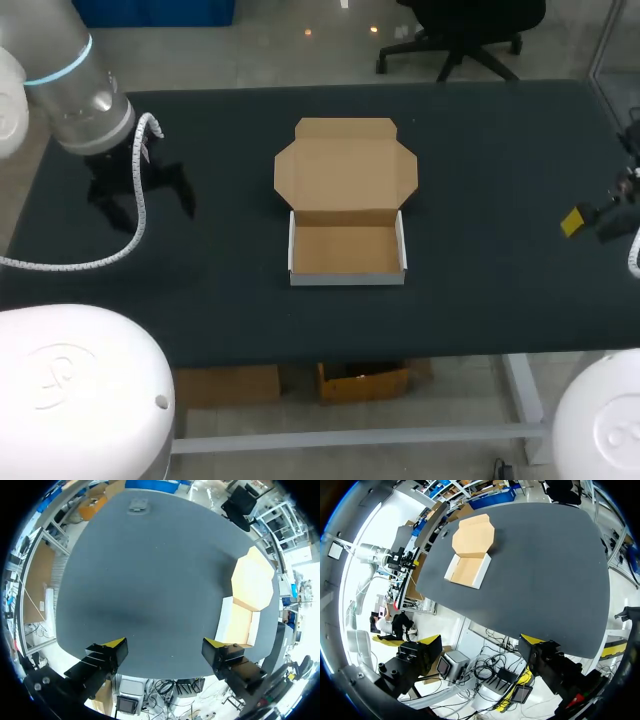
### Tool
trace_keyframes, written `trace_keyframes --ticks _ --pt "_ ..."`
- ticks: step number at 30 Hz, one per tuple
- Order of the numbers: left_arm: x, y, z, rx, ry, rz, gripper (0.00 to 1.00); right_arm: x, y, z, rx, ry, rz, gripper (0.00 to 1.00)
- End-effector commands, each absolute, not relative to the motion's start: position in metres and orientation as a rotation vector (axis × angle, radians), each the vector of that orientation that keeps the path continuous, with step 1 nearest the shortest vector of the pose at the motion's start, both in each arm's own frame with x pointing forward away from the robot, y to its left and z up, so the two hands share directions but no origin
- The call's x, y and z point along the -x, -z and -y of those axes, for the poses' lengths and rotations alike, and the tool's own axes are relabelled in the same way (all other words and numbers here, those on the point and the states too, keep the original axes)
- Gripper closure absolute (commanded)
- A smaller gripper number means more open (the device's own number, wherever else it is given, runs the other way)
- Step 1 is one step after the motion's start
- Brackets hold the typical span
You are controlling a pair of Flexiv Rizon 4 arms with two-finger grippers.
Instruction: Assemble the packaging by folding the flat box into shape, placing the metal phone stand inside, and closing the box properly
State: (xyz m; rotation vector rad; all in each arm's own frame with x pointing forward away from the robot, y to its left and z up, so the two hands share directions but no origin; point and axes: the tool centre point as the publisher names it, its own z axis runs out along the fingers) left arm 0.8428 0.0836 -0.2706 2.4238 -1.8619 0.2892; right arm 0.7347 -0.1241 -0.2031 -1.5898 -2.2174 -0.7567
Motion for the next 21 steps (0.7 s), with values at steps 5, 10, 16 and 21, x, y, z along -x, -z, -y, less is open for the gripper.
trace_keyframes --ticks 5,10,16,21 --pt "-0.848 0.27 -0.081 -2.406 -0.238 1.854 0.0 -0.734 0.202 0.124 1.588 0.756 2.217 0.0" --pt "-0.848 0.27 -0.081 -2.406 -0.238 1.854 0.0 -0.734 0.202 0.124 1.588 0.756 2.217 0.0" --pt "-0.848 0.27 -0.081 -2.406 -0.238 1.854 0.0 -0.734 0.202 0.124 1.588 0.756 2.217 0.0" --pt "-0.87 0.284 -0.078 -2.401 -0.213 1.883 0.0 -0.734 0.202 0.124 1.588 0.756 2.217 0.0"
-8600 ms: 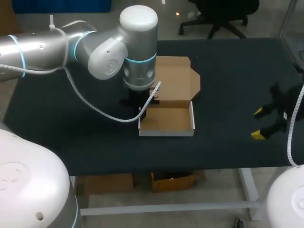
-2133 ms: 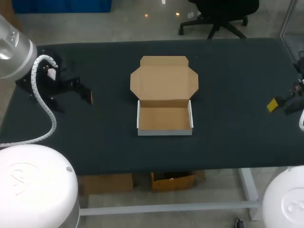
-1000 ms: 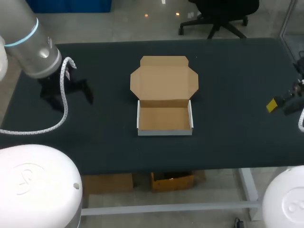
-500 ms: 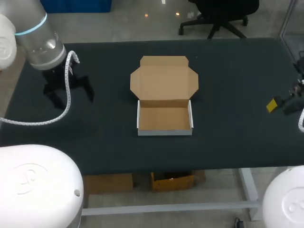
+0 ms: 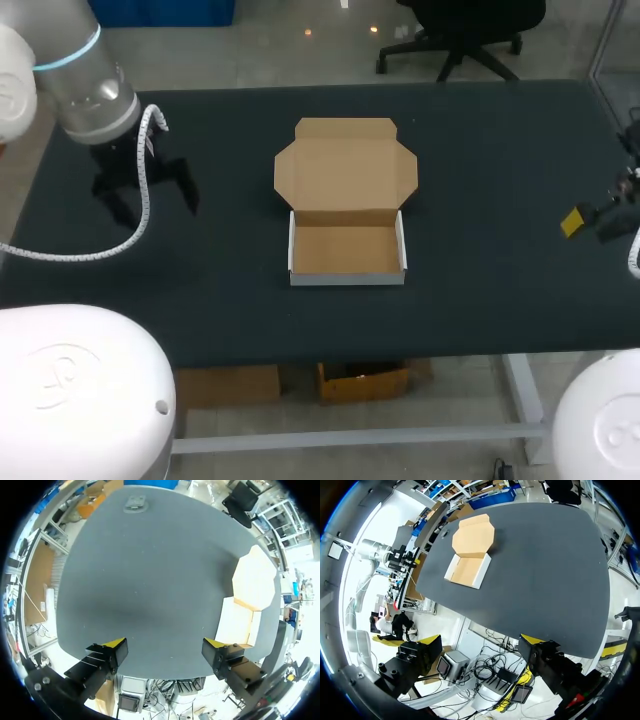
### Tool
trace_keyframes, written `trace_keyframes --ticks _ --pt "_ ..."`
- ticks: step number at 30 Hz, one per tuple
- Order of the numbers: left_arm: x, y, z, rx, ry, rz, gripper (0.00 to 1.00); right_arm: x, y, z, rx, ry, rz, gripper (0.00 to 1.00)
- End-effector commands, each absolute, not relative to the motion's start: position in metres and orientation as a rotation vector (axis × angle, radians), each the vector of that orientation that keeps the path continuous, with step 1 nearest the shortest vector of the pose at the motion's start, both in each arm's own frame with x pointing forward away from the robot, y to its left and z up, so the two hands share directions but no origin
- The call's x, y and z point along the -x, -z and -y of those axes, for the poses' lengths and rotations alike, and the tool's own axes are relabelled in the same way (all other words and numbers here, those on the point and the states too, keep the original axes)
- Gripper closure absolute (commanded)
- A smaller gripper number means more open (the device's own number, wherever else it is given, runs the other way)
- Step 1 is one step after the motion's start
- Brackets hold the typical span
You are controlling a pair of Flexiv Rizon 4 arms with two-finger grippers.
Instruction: Assemble the packaging by folding the flat box into shape, placing the metal phone stand inside, and closing the box properly
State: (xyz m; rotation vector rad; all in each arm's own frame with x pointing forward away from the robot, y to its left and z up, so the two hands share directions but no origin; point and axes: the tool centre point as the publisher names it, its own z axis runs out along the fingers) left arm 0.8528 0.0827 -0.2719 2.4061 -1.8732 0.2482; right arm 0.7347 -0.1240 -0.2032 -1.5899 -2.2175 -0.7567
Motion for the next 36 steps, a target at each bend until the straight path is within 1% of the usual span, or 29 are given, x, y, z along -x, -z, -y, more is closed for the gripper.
trace_keyframes --ticks 1,12,19,36 --pt "-0.875 0.286 -0.078 -2.409 -0.212 1.88 0.0 -0.734 0.202 0.124 1.588 0.756 2.217 0.0" --pt "-0.919 0.322 -0.089 -2.409 -0.153 1.912 0.0 -0.734 0.202 0.124 1.588 0.756 2.217 0.0" --pt "-0.939 0.332 -0.097 -2.396 -0.144 1.936 0.0 -0.734 0.202 0.124 1.588 0.756 2.217 0.0" --pt "-1.0 0.359 -0.143 -2.388 -0.129 1.929 0.0 -0.734 0.202 0.124 1.588 0.756 2.217 0.0"
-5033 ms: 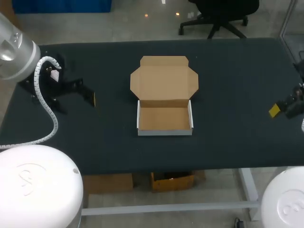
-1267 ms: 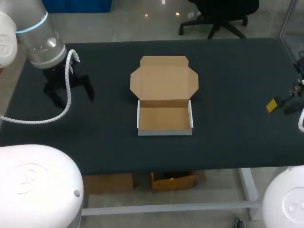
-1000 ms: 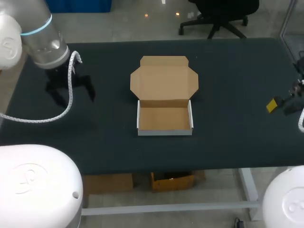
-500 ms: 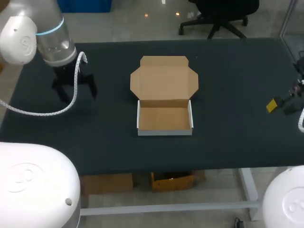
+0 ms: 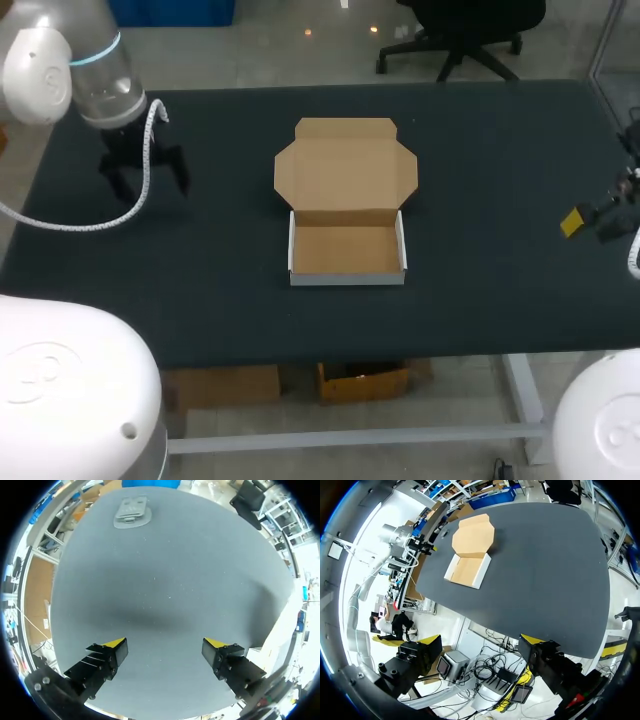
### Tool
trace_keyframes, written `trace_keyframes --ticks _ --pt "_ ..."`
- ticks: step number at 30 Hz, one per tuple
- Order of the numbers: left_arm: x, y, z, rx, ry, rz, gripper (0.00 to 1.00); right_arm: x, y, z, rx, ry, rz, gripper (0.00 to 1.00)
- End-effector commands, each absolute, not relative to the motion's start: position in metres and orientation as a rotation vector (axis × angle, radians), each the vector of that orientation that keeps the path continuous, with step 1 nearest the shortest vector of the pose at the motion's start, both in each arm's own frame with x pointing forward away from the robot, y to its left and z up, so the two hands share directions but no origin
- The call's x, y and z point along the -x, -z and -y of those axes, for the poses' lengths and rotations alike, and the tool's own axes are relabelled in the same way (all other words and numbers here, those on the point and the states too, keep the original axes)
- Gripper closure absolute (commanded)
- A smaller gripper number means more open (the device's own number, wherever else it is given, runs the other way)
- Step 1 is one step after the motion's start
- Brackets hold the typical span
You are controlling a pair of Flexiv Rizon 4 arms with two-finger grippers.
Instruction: Assemble the packaging by folding the flat box into shape, placing the metal phone stand inside, and closing the box properly
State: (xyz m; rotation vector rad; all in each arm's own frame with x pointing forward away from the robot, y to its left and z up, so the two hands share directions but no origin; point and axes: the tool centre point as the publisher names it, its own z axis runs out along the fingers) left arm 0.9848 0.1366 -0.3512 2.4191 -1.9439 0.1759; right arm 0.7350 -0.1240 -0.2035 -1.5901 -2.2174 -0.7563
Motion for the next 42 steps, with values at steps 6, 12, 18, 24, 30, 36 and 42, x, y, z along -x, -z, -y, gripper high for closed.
trace_keyframes --ticks 6,12,18,24,30,36,42 --pt "-1.014 0.366 -0.156 -2.385 -0.119 1.934 0.0 -0.734 0.202 0.124 1.588 0.756 2.217 0.0" --pt "-1.023 0.369 -0.161 -2.359 -0.125 1.962 0.0 -0.734 0.202 0.124 1.588 0.756 2.217 0.0" --pt "-1.04 0.374 -0.176 -2.361 -0.119 1.992 0.0 -0.734 0.202 0.124 1.588 0.756 2.217 0.0" --pt "-1.059 0.374 -0.191 -2.368 -0.117 1.993 0.0 -0.734 0.202 0.124 1.588 0.756 2.217 0.0" --pt "-1.08 0.369 -0.199 -2.377 -0.13 2.0 0.0 -0.734 0.202 0.124 1.588 0.756 2.217 0.0" --pt "-1.098 0.368 -0.201 -2.374 -0.125 2.033 0.0 -0.734 0.202 0.124 1.588 0.756 2.217 0.0" --pt "-1.117 0.372 -0.2 -2.372 -0.109 2.043 0.0 -0.734 0.202 0.124 1.588 0.756 2.217 0.0"
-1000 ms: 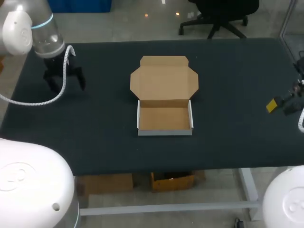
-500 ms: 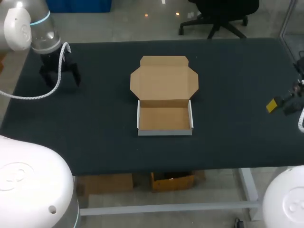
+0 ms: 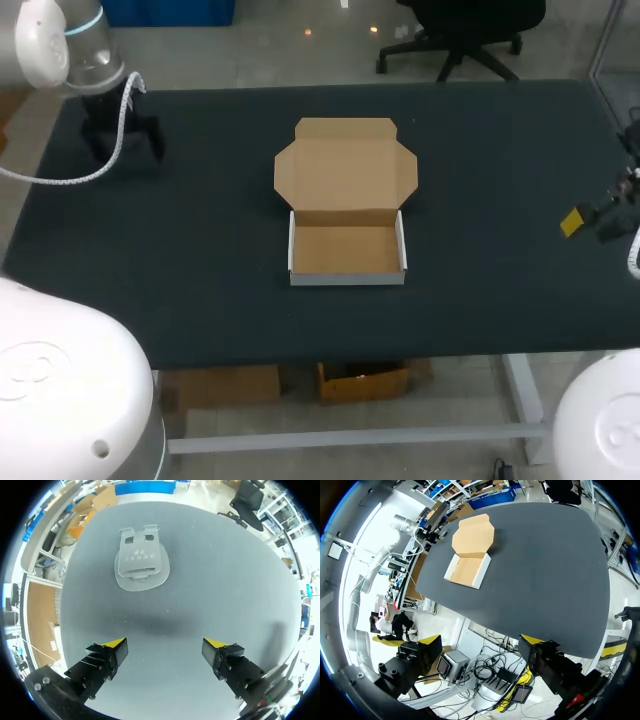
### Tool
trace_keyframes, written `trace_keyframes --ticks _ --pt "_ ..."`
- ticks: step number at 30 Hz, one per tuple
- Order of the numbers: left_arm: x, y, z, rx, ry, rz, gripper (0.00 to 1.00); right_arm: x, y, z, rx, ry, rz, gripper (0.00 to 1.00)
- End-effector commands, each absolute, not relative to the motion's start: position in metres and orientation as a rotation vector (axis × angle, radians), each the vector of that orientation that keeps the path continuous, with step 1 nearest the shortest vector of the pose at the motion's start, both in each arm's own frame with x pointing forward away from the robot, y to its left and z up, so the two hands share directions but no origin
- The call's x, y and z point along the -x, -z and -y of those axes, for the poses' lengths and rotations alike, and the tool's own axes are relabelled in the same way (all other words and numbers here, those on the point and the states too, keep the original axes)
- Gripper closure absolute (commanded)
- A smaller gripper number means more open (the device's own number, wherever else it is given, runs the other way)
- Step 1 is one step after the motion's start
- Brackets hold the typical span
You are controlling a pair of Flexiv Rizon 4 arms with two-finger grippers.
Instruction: Assemble the packaging by folding the flat box into shape, placing the metal phone stand inside, and closing the box properly
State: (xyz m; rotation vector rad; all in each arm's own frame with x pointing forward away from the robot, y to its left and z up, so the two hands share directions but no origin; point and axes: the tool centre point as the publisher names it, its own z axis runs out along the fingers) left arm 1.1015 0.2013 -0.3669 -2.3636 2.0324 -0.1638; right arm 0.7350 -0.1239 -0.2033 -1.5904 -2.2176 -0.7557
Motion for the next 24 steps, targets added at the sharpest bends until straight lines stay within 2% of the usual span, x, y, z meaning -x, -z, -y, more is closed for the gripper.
trace_keyframes --ticks 1,24 --pt "-1.118 0.372 -0.2 2.387 0.109 -2.055 0.0 -0.734 0.202 0.124 1.588 0.756 2.217 0.0" --pt "-1.126 0.379 -0.221 2.354 0.178 -2.095 0.0 -0.734 0.202 0.124 1.588 0.756 2.217 0.0"
